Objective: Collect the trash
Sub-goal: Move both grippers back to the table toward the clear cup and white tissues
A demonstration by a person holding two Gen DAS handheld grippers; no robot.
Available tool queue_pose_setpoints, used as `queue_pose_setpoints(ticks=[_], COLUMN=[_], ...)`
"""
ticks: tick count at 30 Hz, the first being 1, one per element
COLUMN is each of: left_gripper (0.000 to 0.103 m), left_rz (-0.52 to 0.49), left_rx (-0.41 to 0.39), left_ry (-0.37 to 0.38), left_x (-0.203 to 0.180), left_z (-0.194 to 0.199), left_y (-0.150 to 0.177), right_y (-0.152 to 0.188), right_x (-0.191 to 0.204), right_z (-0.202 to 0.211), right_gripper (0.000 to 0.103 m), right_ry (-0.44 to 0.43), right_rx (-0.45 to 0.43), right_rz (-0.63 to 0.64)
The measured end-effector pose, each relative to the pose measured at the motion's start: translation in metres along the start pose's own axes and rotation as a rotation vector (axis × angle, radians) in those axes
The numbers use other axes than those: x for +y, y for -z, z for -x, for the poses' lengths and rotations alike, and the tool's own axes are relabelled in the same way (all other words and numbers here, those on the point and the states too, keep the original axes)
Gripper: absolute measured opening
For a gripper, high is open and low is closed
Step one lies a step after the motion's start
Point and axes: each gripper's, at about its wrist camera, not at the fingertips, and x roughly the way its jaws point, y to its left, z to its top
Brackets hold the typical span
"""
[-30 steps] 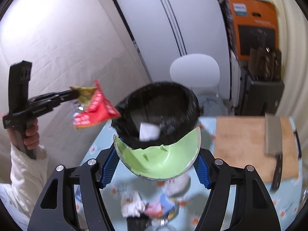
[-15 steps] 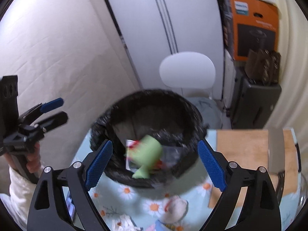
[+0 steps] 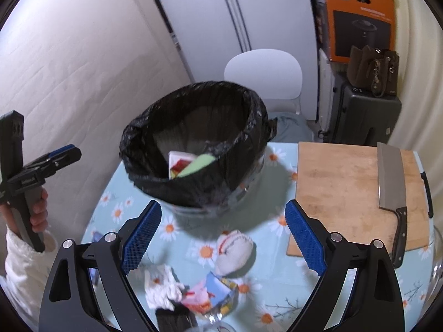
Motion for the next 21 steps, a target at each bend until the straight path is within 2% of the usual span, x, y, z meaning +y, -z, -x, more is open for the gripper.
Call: queue_pose_setpoints(ticks=[10,21], left_gripper=[0.097,0.097], left_rz=[0.107,0.17], left_rx=[0.016,0.042], left_ry=[-0.075,-0.15], left_x=[-0.023,-0.051], left_z=[0.025,0.027], left_y=[0.048,0.107], right_y=[0.027,0.082], right_x=[-0.003,-0.003], right_z=[0.015,0.023], right_gripper=[0.087,0.087], right_ry=[-0.067,-0.131], right_rx=[0.068,0.132], right_rz=[0.113,0.217])
